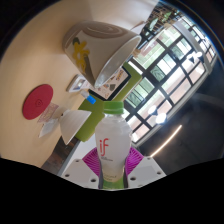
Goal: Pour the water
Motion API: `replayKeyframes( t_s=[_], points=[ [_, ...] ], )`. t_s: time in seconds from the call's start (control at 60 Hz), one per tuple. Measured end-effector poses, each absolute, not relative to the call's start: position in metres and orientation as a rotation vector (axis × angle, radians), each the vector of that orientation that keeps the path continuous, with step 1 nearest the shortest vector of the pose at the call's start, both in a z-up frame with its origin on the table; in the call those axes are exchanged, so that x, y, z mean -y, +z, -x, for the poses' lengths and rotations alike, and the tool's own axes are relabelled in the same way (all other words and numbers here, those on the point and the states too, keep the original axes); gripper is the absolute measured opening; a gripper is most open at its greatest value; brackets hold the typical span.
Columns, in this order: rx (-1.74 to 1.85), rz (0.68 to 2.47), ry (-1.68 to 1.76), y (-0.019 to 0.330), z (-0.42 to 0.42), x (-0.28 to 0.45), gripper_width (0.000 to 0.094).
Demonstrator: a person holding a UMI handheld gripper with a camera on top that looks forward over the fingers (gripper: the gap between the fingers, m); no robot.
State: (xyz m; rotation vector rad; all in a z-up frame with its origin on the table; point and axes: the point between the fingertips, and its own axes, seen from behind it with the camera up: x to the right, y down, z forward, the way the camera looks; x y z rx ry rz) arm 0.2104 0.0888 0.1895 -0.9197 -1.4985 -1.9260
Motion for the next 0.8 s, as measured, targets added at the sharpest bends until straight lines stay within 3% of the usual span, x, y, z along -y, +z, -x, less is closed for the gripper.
replayKeyframes(
  t_s=[0.283, 0.45, 0.533, 0.633, 0.7, 0.8],
  points=[
    [1.688, 0.707, -1.985, 0.174, -0.165, -0.097, 0.0271],
    [1.636, 0.744, -1.937, 0.183, -0.165, -0.098, 0.0272],
    [1.451, 0.879, -1.817, 0.207, -0.171, -0.096, 0.0272],
    [0.986, 1.214, -1.418, 0.226, -0.194, -0.09, 0.0273],
    [0.636, 1.412, -0.988, 0.22, -0.202, -0.082, 0.0272],
    [0.206, 1.548, -0.406, 0.192, -0.207, -0.085, 0.0271]
  ],
)
